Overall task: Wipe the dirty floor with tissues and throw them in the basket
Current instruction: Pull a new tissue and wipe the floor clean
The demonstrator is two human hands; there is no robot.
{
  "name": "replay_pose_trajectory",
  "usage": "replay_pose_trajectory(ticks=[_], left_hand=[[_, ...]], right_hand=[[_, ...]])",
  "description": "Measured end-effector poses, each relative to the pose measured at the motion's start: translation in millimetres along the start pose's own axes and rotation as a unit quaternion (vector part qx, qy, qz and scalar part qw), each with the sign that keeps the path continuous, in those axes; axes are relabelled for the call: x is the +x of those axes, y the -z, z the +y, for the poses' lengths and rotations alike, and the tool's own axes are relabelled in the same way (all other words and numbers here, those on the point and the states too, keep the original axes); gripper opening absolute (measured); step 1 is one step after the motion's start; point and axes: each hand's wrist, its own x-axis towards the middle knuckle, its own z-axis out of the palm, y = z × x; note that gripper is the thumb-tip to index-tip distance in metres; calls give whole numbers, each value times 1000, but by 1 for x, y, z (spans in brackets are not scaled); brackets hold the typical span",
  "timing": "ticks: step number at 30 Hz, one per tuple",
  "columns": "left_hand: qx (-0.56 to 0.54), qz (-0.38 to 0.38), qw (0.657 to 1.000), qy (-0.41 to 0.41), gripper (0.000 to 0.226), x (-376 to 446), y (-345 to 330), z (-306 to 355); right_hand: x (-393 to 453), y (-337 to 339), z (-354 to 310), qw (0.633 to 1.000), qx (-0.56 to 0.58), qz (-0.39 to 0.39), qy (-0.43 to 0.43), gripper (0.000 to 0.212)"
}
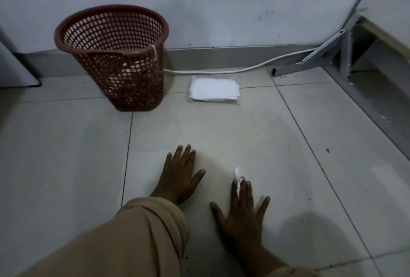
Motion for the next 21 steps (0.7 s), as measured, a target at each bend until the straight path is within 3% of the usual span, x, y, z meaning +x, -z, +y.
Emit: replay_pose_trajectory(ticks=[5,9,16,18,21], left_hand=[[0,2,1000,1,71,-1,3,-5],[-5,3,1000,2,67,-7,4,-24],[1,-5,998,57,69,-15,19,-59],[-1,-16,998,63,68,-14,31,-65],[-16,0,998,57,64,-5,66,-70]], right_hand=[[-5,-9,-33,998,48,31,33,96],[11,-8,-78,985,14,17,169,88],[35,-4,-123,881,10,-14,472,57],[46,5,-126,874,25,-27,484,47],[71,38,-132,901,24,2,432,38]])
